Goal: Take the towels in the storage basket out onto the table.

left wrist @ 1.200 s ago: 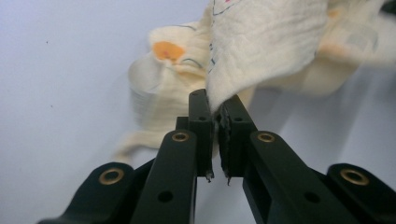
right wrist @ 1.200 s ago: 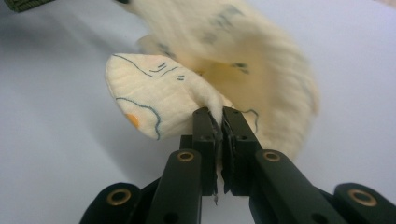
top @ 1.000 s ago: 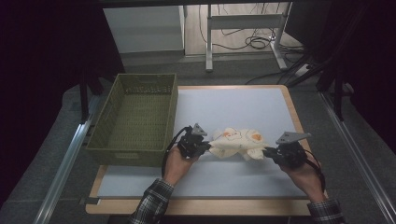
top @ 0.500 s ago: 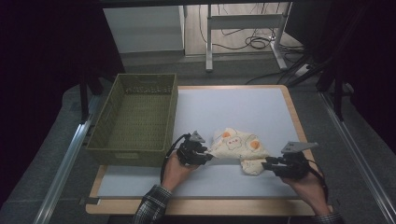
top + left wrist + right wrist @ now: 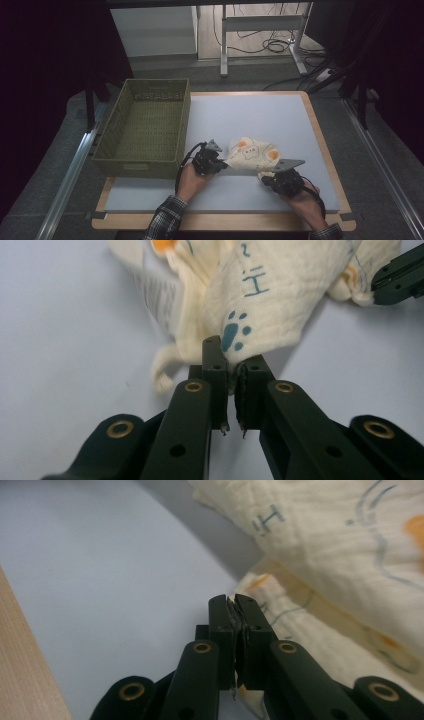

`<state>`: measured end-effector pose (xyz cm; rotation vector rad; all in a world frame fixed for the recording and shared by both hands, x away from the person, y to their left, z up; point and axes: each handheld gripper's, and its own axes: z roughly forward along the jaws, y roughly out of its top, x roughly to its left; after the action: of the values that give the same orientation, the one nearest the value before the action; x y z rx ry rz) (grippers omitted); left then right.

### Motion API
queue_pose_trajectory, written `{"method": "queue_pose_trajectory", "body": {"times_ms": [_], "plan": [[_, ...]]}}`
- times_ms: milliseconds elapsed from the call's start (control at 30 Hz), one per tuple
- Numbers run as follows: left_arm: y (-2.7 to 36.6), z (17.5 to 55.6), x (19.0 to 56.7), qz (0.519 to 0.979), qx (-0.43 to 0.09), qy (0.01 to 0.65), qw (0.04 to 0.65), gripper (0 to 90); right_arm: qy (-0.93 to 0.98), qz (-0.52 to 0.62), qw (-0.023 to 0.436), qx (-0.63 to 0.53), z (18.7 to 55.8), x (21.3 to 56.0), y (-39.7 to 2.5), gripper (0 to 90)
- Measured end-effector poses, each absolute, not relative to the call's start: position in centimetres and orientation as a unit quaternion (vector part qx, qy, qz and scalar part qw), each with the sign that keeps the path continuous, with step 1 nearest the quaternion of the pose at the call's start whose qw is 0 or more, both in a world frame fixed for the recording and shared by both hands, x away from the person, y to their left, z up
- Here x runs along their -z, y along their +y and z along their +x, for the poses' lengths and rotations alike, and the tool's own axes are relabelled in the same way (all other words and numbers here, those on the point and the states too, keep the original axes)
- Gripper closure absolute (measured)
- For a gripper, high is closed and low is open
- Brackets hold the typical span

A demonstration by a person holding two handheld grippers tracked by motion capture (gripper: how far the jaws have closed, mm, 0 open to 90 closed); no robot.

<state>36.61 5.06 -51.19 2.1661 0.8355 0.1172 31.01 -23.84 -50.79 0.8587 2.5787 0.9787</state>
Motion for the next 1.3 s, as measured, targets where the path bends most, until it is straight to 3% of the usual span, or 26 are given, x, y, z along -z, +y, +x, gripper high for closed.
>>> {"method": "queue_pose_trajectory", "body": {"times_ms": [133,167,300,333,400,433,633,967,1167,1300], "plan": [[4.7,38.7,47.2,0.848,-0.086,0.329,0.406,85.3,0.868,0.31,0.158,-0.355,31.7,47.5,-26.4,87.3],[4.3,40.6,45.0,0.842,-0.112,0.335,0.407,85.3,0.854,0.326,0.18,-0.364,32.7,45.4,-28.0,87.3],[3.2,44.3,42.4,0.834,-0.152,0.359,0.391,83.3,0.827,0.36,0.214,-0.375,35.4,42.6,-30.4,87.0],[2.7,45.5,41.9,0.832,-0.167,0.374,0.376,77.1,0.817,0.377,0.217,-0.38,36.7,42.0,-31.2,85.9],[2.0,47.2,41.8,0.836,-0.163,0.393,0.346,56.2,0.796,0.419,0.209,-0.383,39.1,41.5,-32.6,78.8],[1.7,47.1,42.0,0.834,-0.164,0.391,0.352,49.3,0.789,0.436,0.215,-0.375,40.2,41.7,-33.5,74.0],[1.8,44.5,44.0,0.848,-0.138,0.364,0.361,43.1,0.793,0.432,0.174,-0.392,38.8,43.9,-34.0,70.8],[3.4,38.3,49.4,0.861,-0.059,0.33,0.382,44.4,0.831,0.366,0.114,-0.402,35.0,46.4,-29.0,70.8],[2.6,36.6,51.5,0.866,-0.041,0.309,0.391,44.5,0.861,0.316,0.093,-0.387,33.8,48.2,-24.3,71.0],[1.5,36.4,52.4,0.874,-0.057,0.302,0.375,43.0,0.872,0.309,0.09,-0.368,33.8,49.7,-22.8,68.1]]}}
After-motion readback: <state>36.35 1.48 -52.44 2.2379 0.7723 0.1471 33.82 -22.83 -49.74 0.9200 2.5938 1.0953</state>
